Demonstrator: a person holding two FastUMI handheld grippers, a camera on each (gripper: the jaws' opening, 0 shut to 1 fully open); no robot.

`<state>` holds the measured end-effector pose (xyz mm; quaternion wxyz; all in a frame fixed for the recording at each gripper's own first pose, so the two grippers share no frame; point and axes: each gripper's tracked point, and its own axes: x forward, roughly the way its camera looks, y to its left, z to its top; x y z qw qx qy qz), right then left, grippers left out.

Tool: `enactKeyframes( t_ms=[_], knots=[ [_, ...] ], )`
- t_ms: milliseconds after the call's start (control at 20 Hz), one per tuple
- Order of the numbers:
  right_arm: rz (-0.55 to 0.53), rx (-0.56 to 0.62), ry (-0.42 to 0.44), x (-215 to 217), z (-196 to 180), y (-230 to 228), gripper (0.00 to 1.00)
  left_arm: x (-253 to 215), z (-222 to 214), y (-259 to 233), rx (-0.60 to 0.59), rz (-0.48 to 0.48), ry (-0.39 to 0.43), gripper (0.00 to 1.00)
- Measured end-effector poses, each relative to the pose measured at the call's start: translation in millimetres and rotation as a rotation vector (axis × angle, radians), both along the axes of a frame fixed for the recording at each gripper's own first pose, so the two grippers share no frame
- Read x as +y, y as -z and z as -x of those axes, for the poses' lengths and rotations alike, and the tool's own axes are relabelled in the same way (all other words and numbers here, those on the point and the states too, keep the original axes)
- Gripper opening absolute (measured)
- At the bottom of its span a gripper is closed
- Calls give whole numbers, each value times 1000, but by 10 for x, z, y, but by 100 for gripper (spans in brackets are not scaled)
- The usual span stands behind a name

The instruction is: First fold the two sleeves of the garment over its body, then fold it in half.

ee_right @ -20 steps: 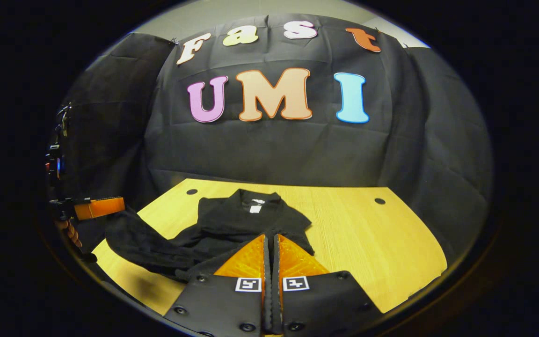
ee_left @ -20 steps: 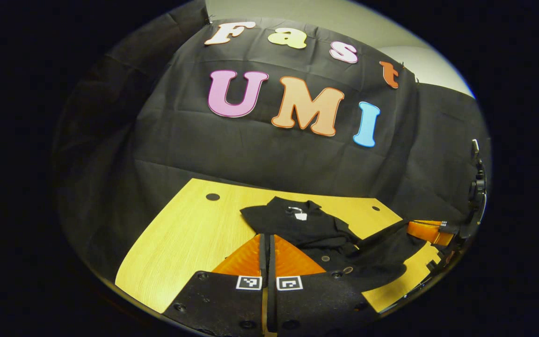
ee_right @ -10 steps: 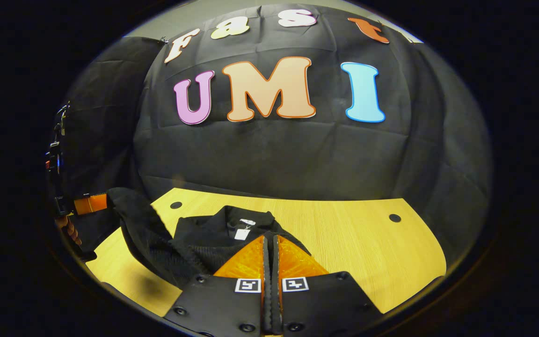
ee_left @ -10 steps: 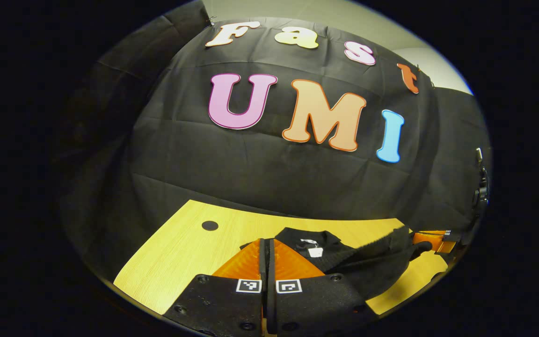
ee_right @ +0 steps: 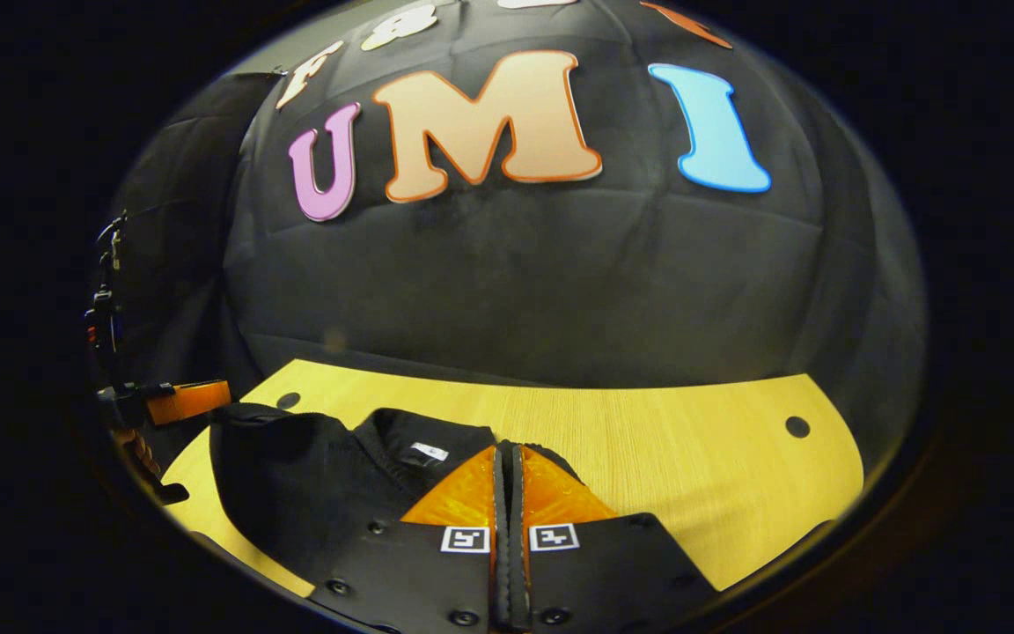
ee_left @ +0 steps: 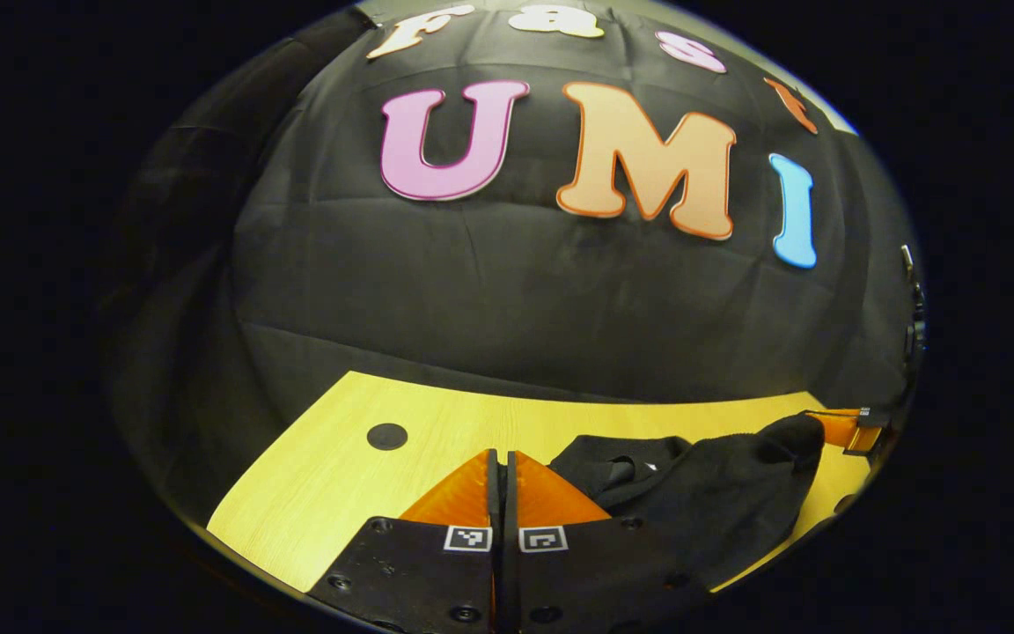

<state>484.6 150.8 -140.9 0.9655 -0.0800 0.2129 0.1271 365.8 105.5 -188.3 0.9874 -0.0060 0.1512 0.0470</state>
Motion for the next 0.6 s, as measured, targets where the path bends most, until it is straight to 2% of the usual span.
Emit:
enactKeyframes(
  t_ms=[200,400,450,500,600],
  knots=[
    [4,64,19,-58,-230,377,2,-17,-212,290,44,-43,4,0],
    [-19,95,11,-55,-231,486,3,8,-292,368,41,-53,-17,0],
    [-17,88,12,-61,-250,467,8,-17,-308,375,38,-49,-16,5],
    [-9,70,20,-97,-287,419,20,-46,-318,356,37,-45,-10,10],
    [-24,44,18,-153,-275,281,27,-119,-295,299,35,-46,0,42]
  ],
)
